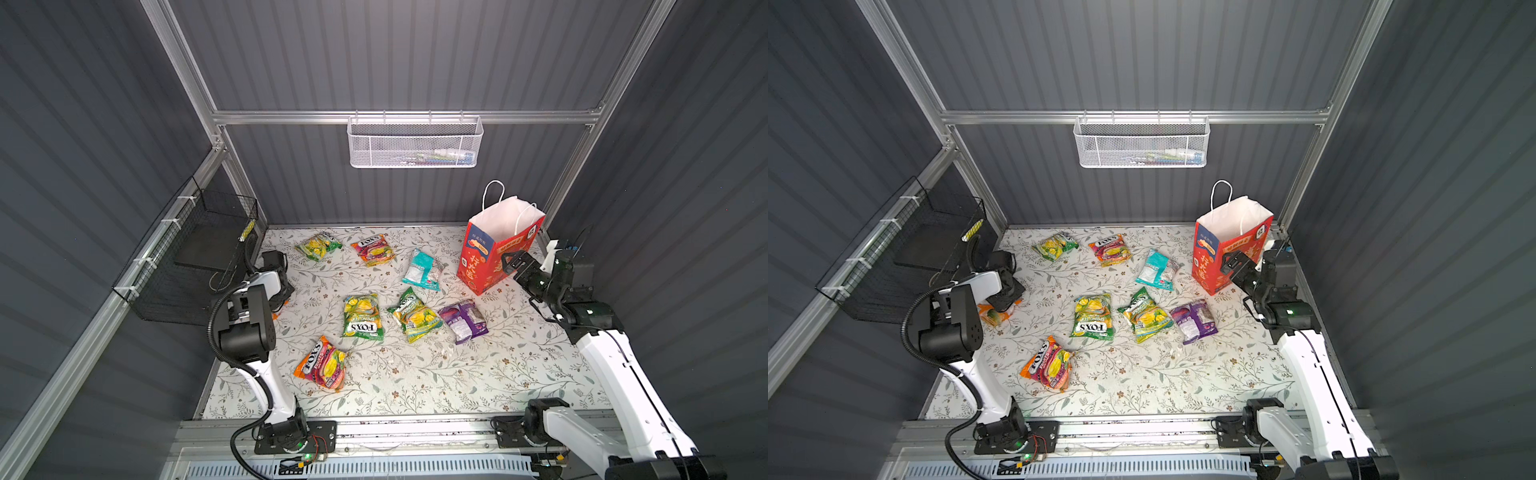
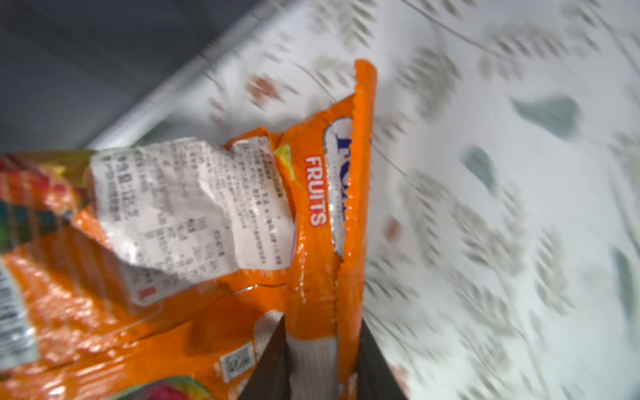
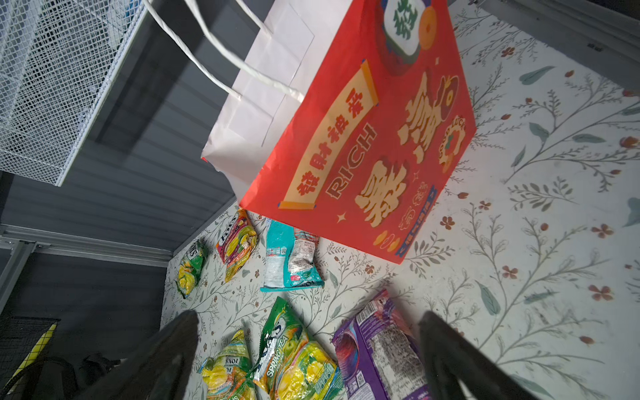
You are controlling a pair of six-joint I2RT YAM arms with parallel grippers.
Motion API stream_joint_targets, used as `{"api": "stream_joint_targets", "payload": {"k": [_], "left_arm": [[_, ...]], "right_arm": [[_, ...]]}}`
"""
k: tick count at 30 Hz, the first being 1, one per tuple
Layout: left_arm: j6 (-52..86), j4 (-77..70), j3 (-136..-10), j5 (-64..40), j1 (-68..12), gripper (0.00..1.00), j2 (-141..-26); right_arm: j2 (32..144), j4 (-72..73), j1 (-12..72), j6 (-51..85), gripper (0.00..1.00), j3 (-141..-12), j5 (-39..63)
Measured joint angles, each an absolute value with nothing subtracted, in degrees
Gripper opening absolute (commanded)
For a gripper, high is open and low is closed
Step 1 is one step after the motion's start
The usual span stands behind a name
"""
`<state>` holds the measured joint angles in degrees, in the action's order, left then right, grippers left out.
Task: Place the snacks into the paper bag
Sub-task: Pick up the snack from the middle-left of the table.
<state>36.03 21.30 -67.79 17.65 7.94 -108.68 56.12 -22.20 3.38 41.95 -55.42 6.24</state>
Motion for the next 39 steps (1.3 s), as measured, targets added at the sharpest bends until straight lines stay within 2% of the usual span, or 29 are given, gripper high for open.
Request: {"api": "stream_joint_targets", "payload": {"k": [3,10,19,29,39], "left_arm": [[35.9,20.7,-66.4,14.3,5.2,0.06,-107.2],[35.3,20.5,-62.6,6.6,0.6,0.0,-102.8],[33.3,21.3,-61.2,0.3,-2.3,0.0,-94.9],[30.7,21.9,-61.2,-5.2,-4.8,0.0,-91.7],[30.6,20.4,-61.9,-9.1,-7.0,0.0,-82.0]], "right_arm": [[56.1,-22.2,3.3,41.8,0.99,-55.0,6.1],[55.8,-22.5,3.0,40.8,0.99,-54.6,5.3],[54.7,-24.2,2.9,39.2,0.99,-54.4,4.0],[54.8,-26.5,2.9,38.4,0.99,-54.6,1.2],[60.0,-34.9,2.9,42.5,0.99,-64.3,-4.7]]}}
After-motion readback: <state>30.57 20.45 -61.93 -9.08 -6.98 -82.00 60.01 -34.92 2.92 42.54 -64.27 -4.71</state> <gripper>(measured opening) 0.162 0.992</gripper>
